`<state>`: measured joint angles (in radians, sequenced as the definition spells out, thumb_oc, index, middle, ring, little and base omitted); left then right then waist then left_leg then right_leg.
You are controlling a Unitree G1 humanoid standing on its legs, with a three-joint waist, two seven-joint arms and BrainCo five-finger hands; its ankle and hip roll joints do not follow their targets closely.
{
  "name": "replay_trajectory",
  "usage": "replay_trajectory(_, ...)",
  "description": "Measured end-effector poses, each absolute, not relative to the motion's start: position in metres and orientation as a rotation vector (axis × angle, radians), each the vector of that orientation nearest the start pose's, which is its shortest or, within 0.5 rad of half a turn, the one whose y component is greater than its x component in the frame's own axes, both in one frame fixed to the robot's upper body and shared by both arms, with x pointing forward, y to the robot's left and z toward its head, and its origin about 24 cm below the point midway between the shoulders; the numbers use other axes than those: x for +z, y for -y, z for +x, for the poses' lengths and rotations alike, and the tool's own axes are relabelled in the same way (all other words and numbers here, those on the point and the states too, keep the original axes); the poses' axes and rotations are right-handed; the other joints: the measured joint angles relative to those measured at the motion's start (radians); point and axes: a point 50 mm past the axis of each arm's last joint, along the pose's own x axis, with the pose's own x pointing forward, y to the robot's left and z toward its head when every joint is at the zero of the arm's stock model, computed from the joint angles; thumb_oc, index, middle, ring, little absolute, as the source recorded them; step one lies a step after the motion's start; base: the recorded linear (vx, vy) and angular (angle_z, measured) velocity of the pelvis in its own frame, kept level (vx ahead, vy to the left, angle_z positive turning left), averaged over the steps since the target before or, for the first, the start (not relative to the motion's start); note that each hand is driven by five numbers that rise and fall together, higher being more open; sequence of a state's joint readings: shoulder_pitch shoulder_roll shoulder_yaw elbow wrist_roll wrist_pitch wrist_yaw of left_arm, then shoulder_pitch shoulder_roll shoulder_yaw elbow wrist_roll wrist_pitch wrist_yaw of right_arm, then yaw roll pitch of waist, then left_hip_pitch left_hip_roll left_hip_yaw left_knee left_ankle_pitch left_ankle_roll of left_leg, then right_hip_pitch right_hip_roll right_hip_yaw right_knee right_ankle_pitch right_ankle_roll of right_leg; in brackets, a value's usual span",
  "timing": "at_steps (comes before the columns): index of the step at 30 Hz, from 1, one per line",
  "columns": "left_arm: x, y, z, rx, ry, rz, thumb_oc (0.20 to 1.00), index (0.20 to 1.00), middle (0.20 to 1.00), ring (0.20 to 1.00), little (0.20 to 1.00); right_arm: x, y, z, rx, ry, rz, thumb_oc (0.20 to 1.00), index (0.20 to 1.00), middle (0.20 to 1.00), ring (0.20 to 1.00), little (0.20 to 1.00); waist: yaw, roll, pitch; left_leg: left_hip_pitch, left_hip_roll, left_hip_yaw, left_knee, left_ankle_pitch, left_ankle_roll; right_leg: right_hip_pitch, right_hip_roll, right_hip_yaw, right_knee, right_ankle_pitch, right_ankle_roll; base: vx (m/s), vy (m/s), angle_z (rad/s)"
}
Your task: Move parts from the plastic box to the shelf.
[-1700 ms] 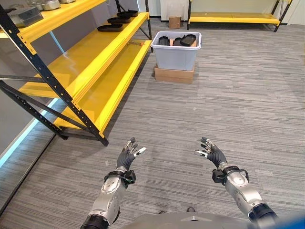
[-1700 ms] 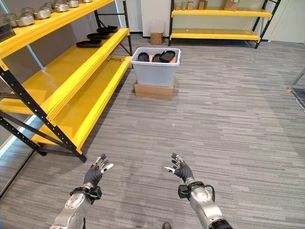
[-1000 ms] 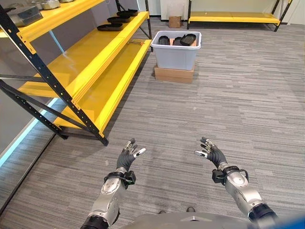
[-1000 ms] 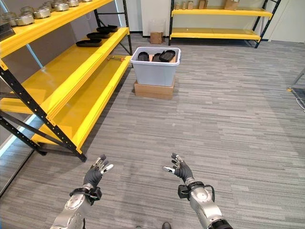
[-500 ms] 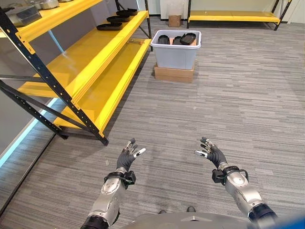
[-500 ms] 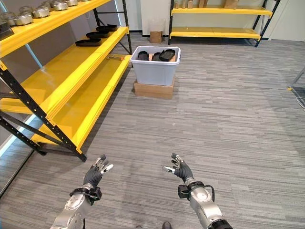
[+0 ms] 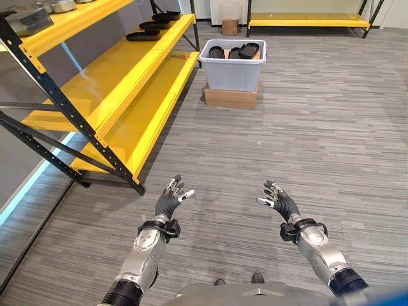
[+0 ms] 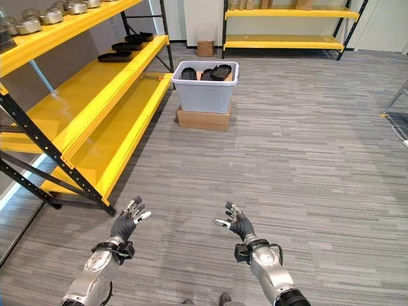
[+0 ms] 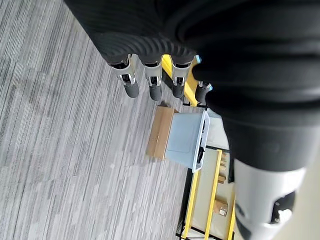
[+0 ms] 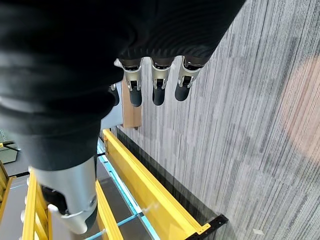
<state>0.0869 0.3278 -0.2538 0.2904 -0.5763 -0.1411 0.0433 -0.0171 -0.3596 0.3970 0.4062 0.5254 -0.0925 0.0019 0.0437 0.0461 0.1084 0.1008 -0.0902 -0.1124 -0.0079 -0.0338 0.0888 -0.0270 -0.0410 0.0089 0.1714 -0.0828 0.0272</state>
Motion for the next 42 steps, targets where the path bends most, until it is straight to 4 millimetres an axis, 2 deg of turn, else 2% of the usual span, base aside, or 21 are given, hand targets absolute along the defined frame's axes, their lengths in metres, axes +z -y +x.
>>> replay_trajectory(3,-0.03,-0.187,0.216,-0.017,-0.3,-0.207,1.0,1.0,1.0,1.0,1.0,-0.05,0.168,0.221,0.165,-0.424,0.098,1.0,1.0,1.0,1.0,1.0,0.0,-0.01,0.008,-0.005,-0.041,-0.016,0.016,0.009,0.021,-0.065,-0.05,0.009,0.16,-0.065,0.024,-0.02,0.211,0.36)
replay_trajectory(6,-0.033,-0.191,0.211,-0.03,-0.323,-0.168,1.0,1.0,1.0,1.0,1.0,-0.055,0.155,0.215,0.19,-0.446,0.127,1.0,1.0,1.0,1.0,1.0,0.002,-0.004,0.045,-0.006,-0.075,-0.003,0.063,-0.001,0.055,-0.247,-0.058,0.095,0.504,0.018,0.064,0.04,0.262,0.04)
replay_trajectory(8,-0.033,-0.192,0.21,-0.029,-0.326,-0.158,1.0,1.0,1.0,1.0,1.0,-0.056,0.153,0.215,0.197,-0.449,0.132,1.0,1.0,1.0,1.0,1.0,0.004,-0.007,0.051,-0.001,-0.075,0.009,0.06,-0.015,0.059,-0.247,-0.07,0.059,0.509,0.007,0.051,0.14,0.057,-0.27)
replay_trajectory(11,-0.031,-0.193,0.213,-0.04,-0.317,-0.15,1.0,1.0,1.0,1.0,1.0,-0.055,0.152,0.215,0.211,-0.445,0.139,1.0,1.0,1.0,1.0,1.0,-0.014,-0.029,0.06,-0.01,-0.07,-0.012,0.062,-0.02,0.061,-0.266,0.036,0.11,0.391,-0.037,0.066,0.17,-0.032,-0.1)
replay_trajectory(13,-0.028,-0.195,0.217,-0.049,-0.307,-0.147,1.0,1.0,1.0,1.0,1.0,-0.053,0.151,0.215,0.212,-0.437,0.14,1.0,1.0,1.0,1.0,1.0,-0.04,-0.051,0.067,-0.02,-0.07,-0.02,0.063,-0.025,0.056,-0.286,0.054,0.104,0.216,-0.015,0.077,0.12,-0.035,0.21)
replay_trajectory(16,-0.028,-0.195,0.217,-0.055,-0.307,-0.149,1.0,1.0,1.0,1.0,1.0,-0.05,0.148,0.217,0.22,-0.422,0.152,1.0,1.0,1.0,1.0,1.0,-0.047,-0.076,0.066,-0.01,-0.075,-0.008,0.065,-0.04,0.061,-0.308,0.016,0.082,-0.049,0.077,0.07,0.18,-0.079,0.08)
replay_trajectory(19,-0.029,-0.199,0.215,-0.036,-0.311,-0.152,1.0,1.0,1.0,1.0,1.0,-0.047,0.143,0.219,0.233,-0.407,0.165,1.0,1.0,1.0,1.0,1.0,-0.044,-0.074,0.06,0.02,-0.064,-0.012,0.079,-0.083,0.043,-0.29,-0.028,0.063,-0.156,0.123,0.064,0.28,-0.137,-0.05)
replay_trajectory(21,-0.035,-0.198,0.207,-0.027,-0.335,-0.163,1.0,1.0,1.0,1.0,1.0,-0.051,0.144,0.214,0.233,-0.428,0.17,1.0,1.0,1.0,1.0,1.0,-0.05,-0.045,0.03,0.071,-0.021,-0.046,0.074,-0.13,0.013,-0.219,-0.03,0.024,-0.161,0.173,0.064,0.41,-0.237,0.39)
replay_trajectory(22,-0.037,-0.194,0.206,-0.032,-0.337,-0.165,1.0,1.0,1.0,1.0,1.0,-0.059,0.145,0.206,0.23,-0.461,0.174,1.0,1.0,1.0,1.0,1.0,-0.054,-0.038,-0.036,0.134,0.046,-0.092,0.018,-0.156,-0.032,-0.14,0.008,0.0,-0.165,0.205,0.047,0.48,-0.283,0.8)
replay_trajectory(23,-0.038,-0.189,0.206,-0.034,-0.339,-0.18,1.0,1.0,1.0,1.0,1.0,-0.057,0.147,0.208,0.228,-0.457,0.166,1.0,1.0,1.0,1.0,1.0,-0.052,-0.03,-0.056,0.16,0.097,-0.122,0.035,-0.156,-0.057,-0.103,0.058,-0.014,-0.152,0.223,-0.018,0.47,-0.276,0.49)
replay_trajectory(24,-0.039,-0.191,0.204,-0.03,-0.344,-0.179,1.0,1.0,1.0,1.0,1.0,-0.051,0.147,0.215,0.24,-0.427,0.158,1.0,1.0,1.0,1.0,1.0,-0.052,-0.028,-0.063,0.157,0.122,-0.13,0.086,-0.146,-0.074,-0.098,0.09,-0.022,-0.12,0.17,-0.051,0.5,-0.306,0.02)
replay_trajectory(26,-0.036,-0.188,0.208,-0.04,-0.328,-0.183,1.0,1.0,1.0,1.0,1.0,-0.046,0.158,0.219,0.233,-0.411,0.114,1.0,1.0,1.0,1.0,1.0,-0.073,-0.015,-0.075,0.134,0.16,-0.181,0.166,-0.149,-0.079,-0.112,0.134,-0.049,-0.032,0.073,-0.067,0.47,-0.292,0.06)
replay_trajectory(29,-0.031,-0.189,0.213,-0.04,-0.305,-0.183,1.0,1.0,1.0,1.0,1.0,-0.047,0.168,0.219,0.218,-0.418,0.093,1.0,1.0,1.0,1.0,1.0,-0.078,-0.029,-0.074,0.063,0.153,-0.196,0.344,-0.139,-0.098,-0.101,0.17,-0.042,-0.015,0.042,-0.076,0.28,-0.176,-0.04)
replay_trajectory(31,-0.029,-0.189,0.213,-0.045,-0.302,-0.183,1.0,1.0,1.0,1.0,1.0,-0.047,0.168,0.218,0.216,-0.418,0.095,1.0,1.0,1.0,1.0,1.0,-0.067,-0.053,-0.065,-0.04,0.116,-0.205,0.573,-0.094,-0.124,-0.071,0.178,-0.005,-0.031,0.036,-0.099,0.07,-0.112,-0.26)
replay_trajectory(32,-0.03,-0.188,0.213,-0.049,-0.303,-0.185,1.0,1.0,1.0,1.0,1.0,-0.048,0.169,0.216,0.212,-0.419,0.1,1.0,1.0,1.0,1.0,1.0,-0.054,-0.076,-0.057,-0.133,0.081,-0.21,0.759,-0.064,-0.119,-0.055,0.178,0.006,-0.043,0.035,-0.141,0.08,-0.136,-0.26)
replay_trajectory(34,-0.025,-0.191,0.217,-0.056,-0.287,-0.168,1.0,1.0,1.0,1.0,1.0,-0.049,0.165,0.213,0.216,-0.421,0.118,1.0,1.0,1.0,1.0,1.0,-0.033,-0.145,-0.022,-0.362,-0.005,-0.25,1.02,-0.056,-0.106,-0.015,0.174,0.004,-0.054,0.035,-0.14,0.19,-0.11,-0.17)
replay_trajectory(35,-0.024,-0.195,0.217,-0.049,-0.284,-0.158,1.0,1.0,1.0,1.0,1.0,-0.047,0.163,0.215,0.214,-0.412,0.126,1.0,1.0,1.0,1.0,1.0,-0.018,-0.17,-0.002,-0.426,-0.015,-0.228,1.001,-0.068,-0.102,0.0,0.166,0.022,-0.071,0.023,-0.129,0.31,0.053,-0.26)
replay_trajectory(36,-0.029,-0.198,0.21,-0.024,-0.312,-0.171,1.0,1.0,1.0,1.0,1.0,-0.043,0.164,0.218,0.199,-0.389,0.133,1.0,1.0,1.0,1.0,1.0,0.003,-0.189,0.023,-0.471,0.006,-0.138,0.747,-0.079,-0.099,0.056,0.16,0.048,-0.12,0.015,-0.119,0.32,0.097,-0.43)
replay_trajectory(40,-0.036,-0.196,0.203,-0.014,-0.34,-0.186,1.0,1.0,1.0,1.0,1.0,-0.044,0.179,0.219,0.139,-0.39,0.12,1.0,1.0,1.0,1.0,1.0,0.02,-0.107,0.028,-0.423,0.029,-0.065,0.173,-0.002,-0.103,0.115,0.184,0.053,-0.127,-0.022,-0.122,0.27,0.111,-0.24)
replay_trajectory(41,-0.034,-0.195,0.206,-0.021,-0.331,-0.184,1.0,1.0,1.0,1.0,1.0,-0.046,0.18,0.219,0.136,-0.401,0.115,1.0,1.0,1.0,1.0,1.0,0.023,-0.09,0.039,-0.421,0.016,-0.083,0.089,0.023,-0.103,0.138,0.2,0.082,-0.133,-0.018,-0.132,0.41,0.232,-0.31)
replay_trajectory(42,-0.032,-0.195,0.208,-0.024,-0.325,-0.18,1.0,1.0,1.0,1.0,1.0,-0.05,0.179,0.217,0.135,-0.419,0.112,1.0,1.0,1.0,1.0,1.0,0.046,-0.075,0.043,-0.431,0.005,-0.167,0.047,0.056,-0.097,0.167,0.204,0.103,-0.157,-0.019,-0.13,0.32,0.218,-0.49)
